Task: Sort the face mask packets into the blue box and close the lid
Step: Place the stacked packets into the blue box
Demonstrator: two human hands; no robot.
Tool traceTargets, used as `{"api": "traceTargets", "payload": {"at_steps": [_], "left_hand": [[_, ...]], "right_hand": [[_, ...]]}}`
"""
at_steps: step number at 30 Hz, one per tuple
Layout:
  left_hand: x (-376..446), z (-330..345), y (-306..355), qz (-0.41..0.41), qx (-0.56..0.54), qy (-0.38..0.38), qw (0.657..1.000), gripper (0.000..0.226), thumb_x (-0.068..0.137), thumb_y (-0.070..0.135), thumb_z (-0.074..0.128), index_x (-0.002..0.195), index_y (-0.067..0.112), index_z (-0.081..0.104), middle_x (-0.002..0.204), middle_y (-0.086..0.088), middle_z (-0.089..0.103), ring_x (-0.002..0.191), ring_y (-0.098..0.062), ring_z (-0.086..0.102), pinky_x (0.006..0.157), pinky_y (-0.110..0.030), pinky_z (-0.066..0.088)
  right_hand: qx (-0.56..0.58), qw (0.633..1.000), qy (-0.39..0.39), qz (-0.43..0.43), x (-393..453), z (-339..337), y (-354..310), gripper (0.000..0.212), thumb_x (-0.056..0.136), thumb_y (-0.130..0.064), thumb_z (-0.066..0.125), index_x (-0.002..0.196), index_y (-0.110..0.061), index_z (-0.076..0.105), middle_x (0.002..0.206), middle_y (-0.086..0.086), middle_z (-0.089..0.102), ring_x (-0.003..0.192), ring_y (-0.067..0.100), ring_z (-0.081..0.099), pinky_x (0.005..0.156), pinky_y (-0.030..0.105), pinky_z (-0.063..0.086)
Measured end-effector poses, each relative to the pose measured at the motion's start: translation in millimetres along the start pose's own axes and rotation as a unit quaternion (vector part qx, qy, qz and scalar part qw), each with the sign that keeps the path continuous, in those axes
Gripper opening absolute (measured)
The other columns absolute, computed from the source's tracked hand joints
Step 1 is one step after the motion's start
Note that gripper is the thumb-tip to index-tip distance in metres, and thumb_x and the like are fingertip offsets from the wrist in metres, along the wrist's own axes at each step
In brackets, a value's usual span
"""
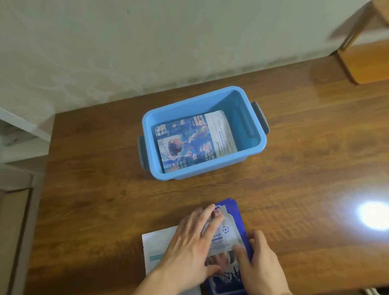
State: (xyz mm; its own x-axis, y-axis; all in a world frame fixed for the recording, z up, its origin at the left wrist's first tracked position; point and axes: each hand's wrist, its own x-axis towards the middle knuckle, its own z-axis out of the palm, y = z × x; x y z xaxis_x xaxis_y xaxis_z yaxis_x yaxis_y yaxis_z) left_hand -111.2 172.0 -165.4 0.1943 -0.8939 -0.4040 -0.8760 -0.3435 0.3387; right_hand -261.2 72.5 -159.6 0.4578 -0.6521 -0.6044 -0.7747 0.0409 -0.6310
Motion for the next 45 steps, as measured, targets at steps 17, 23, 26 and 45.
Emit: {"api": "traceTargets", "payload": {"at_steps": [17, 23, 26, 45], "left_hand": [[93, -39, 92, 0.046, -0.603, 0.169, 0.778, 0.027, 0.081, 0.004, 0.077, 0.108, 0.007, 0.071, 0.104, 0.002, 0.075, 0.099, -0.017, 0.070, 0.086, -0.026, 0.052], [110, -13, 100, -0.009, -0.583, 0.167, 0.795, 0.030, 0.080, 0.024, 0.081, 0.109, 0.019, 0.072, 0.107, -0.001, 0.073, 0.103, -0.021, 0.069, 0.092, -0.037, 0.054], [110, -7, 103, -0.026, -0.588, 0.182, 0.788, 0.032, 0.082, 0.022, 0.079, 0.113, 0.029, 0.074, 0.113, 0.007, 0.073, 0.110, -0.015, 0.068, 0.096, -0.027, 0.051], [64, -130, 45, -0.112, -0.739, 0.480, 0.459, 0.074, 0.062, 0.034, 0.087, 0.129, 0.025, 0.056, 0.118, -0.004, 0.071, 0.111, -0.024, 0.067, 0.088, -0.040, 0.057]], "right_hand": [[0.435, 0.855, 0.095, -0.268, 61, -103, 35, 0.050, 0.084, 0.015, 0.049, 0.098, -0.027, 0.072, 0.089, -0.002, 0.072, 0.083, 0.009, 0.065, 0.075, 0.022, 0.053], [0.317, 0.904, 0.089, -0.273, 84, -109, 55, 0.051, 0.087, -0.002, 0.043, 0.114, -0.041, 0.062, 0.106, -0.010, 0.068, 0.099, 0.006, 0.062, 0.089, 0.020, 0.048], [0.270, 0.927, 0.059, -0.253, 84, -117, 53, 0.035, 0.091, -0.015, 0.051, 0.113, -0.040, 0.061, 0.105, -0.007, 0.068, 0.098, 0.007, 0.062, 0.088, 0.026, 0.050], [0.479, 0.858, -0.131, -0.128, 66, -115, -134, 0.052, 0.066, -0.023, 0.081, 0.110, -0.004, 0.062, 0.094, 0.015, 0.072, 0.080, 0.037, 0.068, 0.078, 0.055, 0.054]]}}
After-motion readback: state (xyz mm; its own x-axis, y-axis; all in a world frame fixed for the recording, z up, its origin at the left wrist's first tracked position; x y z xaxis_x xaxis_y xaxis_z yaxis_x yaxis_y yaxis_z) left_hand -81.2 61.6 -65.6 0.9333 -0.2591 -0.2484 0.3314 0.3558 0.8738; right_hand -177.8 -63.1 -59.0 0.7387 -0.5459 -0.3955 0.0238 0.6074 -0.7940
